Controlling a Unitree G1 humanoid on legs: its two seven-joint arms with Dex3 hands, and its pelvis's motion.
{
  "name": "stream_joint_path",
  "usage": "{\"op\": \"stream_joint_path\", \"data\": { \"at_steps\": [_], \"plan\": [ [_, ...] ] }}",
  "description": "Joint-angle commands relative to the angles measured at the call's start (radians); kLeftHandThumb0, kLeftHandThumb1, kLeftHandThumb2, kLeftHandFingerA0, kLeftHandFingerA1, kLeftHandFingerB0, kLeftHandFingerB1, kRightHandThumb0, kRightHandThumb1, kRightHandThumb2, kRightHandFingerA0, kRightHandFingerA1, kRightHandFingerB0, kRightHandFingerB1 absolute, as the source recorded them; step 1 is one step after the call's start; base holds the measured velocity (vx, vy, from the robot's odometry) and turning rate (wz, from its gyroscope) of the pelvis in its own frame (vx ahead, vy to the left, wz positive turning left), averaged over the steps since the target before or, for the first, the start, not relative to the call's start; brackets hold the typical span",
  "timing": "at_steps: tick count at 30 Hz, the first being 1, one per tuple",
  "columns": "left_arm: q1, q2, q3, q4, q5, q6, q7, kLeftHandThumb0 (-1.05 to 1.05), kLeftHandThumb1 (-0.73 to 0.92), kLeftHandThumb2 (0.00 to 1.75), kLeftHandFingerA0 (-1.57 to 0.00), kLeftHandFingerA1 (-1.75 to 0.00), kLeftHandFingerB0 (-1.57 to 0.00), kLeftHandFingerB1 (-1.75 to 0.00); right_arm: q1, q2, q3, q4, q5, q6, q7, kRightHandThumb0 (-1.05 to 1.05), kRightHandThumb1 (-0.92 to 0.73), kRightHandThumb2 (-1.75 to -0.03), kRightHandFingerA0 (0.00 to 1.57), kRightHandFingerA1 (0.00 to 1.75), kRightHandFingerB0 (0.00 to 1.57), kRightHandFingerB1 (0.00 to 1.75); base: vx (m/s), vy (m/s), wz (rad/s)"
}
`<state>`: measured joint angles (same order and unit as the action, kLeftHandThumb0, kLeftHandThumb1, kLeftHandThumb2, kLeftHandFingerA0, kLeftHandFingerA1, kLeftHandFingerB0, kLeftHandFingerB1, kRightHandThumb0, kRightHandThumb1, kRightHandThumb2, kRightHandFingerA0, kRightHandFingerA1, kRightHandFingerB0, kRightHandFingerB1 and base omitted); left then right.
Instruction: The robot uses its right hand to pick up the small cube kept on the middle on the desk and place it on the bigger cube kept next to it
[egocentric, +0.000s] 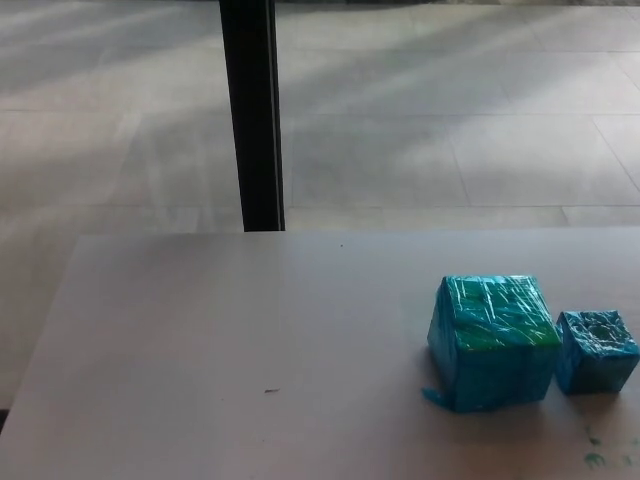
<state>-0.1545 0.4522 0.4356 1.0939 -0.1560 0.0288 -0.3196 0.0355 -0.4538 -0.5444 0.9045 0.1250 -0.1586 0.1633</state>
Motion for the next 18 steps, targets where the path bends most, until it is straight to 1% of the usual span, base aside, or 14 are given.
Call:
{"op": "stream_joint_path", "data": {
  "at_steps": [1,2,3,4,5,6,7,9,10,12,13,14,17,18],
  "plan": [
    [-0.013,0.032,0.028,0.039,-0.062,0.022,-0.093,-0.92,0.84,0.66,-0.27,-0.39,-0.20,-0.31,-0.015,-0.035,-0.044,0.044,0.069,-0.076,0.028,-0.70,-0.78,-0.63,0.33,0.76,0.28,0.49,0.00,0.000,0.00],
    [-0.008,0.032,0.025,0.043,-0.060,0.023,-0.096,-0.92,0.84,0.67,-0.27,-0.39,-0.20,-0.31,0.010,-0.028,-0.062,-0.011,0.084,-0.053,0.014,-0.68,-0.78,-0.63,0.31,0.86,0.28,0.55,0.00,0.000,0.00],
    [-0.009,0.033,0.025,0.046,-0.060,0.021,-0.097,-0.92,0.84,0.67,-0.27,-0.39,-0.20,-0.31,0.010,-0.028,-0.063,-0.011,0.084,-0.053,0.014,-0.68,-0.78,-0.63,0.31,0.86,0.28,0.55,0.00,0.000,0.00],
    [-0.008,0.033,0.025,0.046,-0.062,0.020,-0.100,-0.92,0.84,0.67,-0.27,-0.38,-0.19,-0.31,-0.004,-0.049,-0.073,0.023,0.088,-0.059,0.018,-0.68,-0.81,-0.64,0.28,0.79,0.25,0.51,0.00,0.000,0.00],
    [-0.010,0.031,0.028,0.047,-0.066,0.025,-0.097,-0.92,0.83,0.65,-0.27,-0.38,-0.20,-0.31,-0.022,-0.063,-0.088,0.060,0.098,-0.065,0.015,-0.70,-0.79,-0.63,0.25,0.79,0.26,0.52,0.00,0.000,0.00],
    [-0.009,0.031,0.024,0.045,-0.063,0.022,-0.090,-0.92,0.84,0.66,-0.28,-0.38,-0.22,-0.31,-0.050,-0.085,-0.103,0.111,0.108,-0.073,0.016,-0.76,-0.68,-0.73,0.26,0.76,0.22,0.52,0.00,0.000,0.00],
    [-0.008,0.030,0.021,0.044,-0.061,0.019,-0.091,-0.92,0.84,0.66,-0.27,-0.38,-0.20,-0.31,-0.064,-0.094,-0.125,0.121,0.129,-0.056,0.010,-0.70,-0.78,-0.63,0.28,0.78,0.25,0.50,0.00,0.000,0.00],
    [-0.010,0.028,0.022,0.047,-0.066,0.022,-0.090,-0.92,0.84,0.66,-0.28,-0.38,-0.21,-0.31,-0.071,-0.106,-0.146,0.129,0.144,-0.054,0.011,-0.69,-0.79,-0.63,0.30,0.77,0.24,0.47,0.00,0.000,0.00],
    [-0.008,0.028,0.021,0.047,-0.067,0.022,-0.090,-0.91,0.84,0.66,-0.27,-0.37,-0.21,-0.31,-0.079,-0.115,-0.164,0.113,0.156,-0.044,-0.004,-0.67,-0.78,-0.63,0.37,0.86,0.25,0.48,0.00,0.000,0.00],
    [-0.007,0.028,0.019,0.048,-0.070,0.022,-0.090,-0.91,0.84,0.66,-0.27,-0.37,-0.21,-0.31,-0.098,-0.141,-0.206,0.069,0.191,0.002,-0.017,-0.69,-0.79,-0.63,0.33,0.87,0.22,0.51,0.00,0.000,0.00],
    [-0.008,0.027,0.021,0.051,-0.072,0.025,-0.086,-0.89,0.65,1.03,-0.21,-0.48,-0.15,-0.43,-0.098,-0.146,-0.211,0.059,0.189,-0.003,-0.024,-0.69,-0.79,-0.63,0.33,0.90,0.23,0.52,0.00,0.000,0.00],
    [-0.007,0.025,0.024,0.050,-0.077,0.027,-0.087,-0.91,0.84,0.66,-0.27,-0.38,-0.20,-0.31,-0.104,-0.158,-0.217,0.050,0.187,0.001,-0.033,-0.68,-0.80,-0.64,0.31,0.88,0.22,0.50,0.00,0.000,0.00],
    [0.000,0.024,0.014,0.050,-0.071,0.017,-0.081,-0.91,0.84,0.66,-0.29,-0.38,-0.23,-0.32,-0.124,-0.188,-0.233,0.031,0.197,0.032,-0.048,-0.66,-0.82,-0.64,0.36,1.03,0.21,0.53,0.00,0.000,0.00],
    [-0.001,0.025,0.015,0.051,-0.073,0.018,-0.084,-0.91,0.84,0.66,-0.29,-0.38,-0.23,-0.32,-0.143,-0.204,-0.241,0.038,0.207,0.059,-0.052,-0.64,-0.81,-0.64,0.30,0.92,0.22,0.51,0.00,0.000,0.00]
  ]
}}
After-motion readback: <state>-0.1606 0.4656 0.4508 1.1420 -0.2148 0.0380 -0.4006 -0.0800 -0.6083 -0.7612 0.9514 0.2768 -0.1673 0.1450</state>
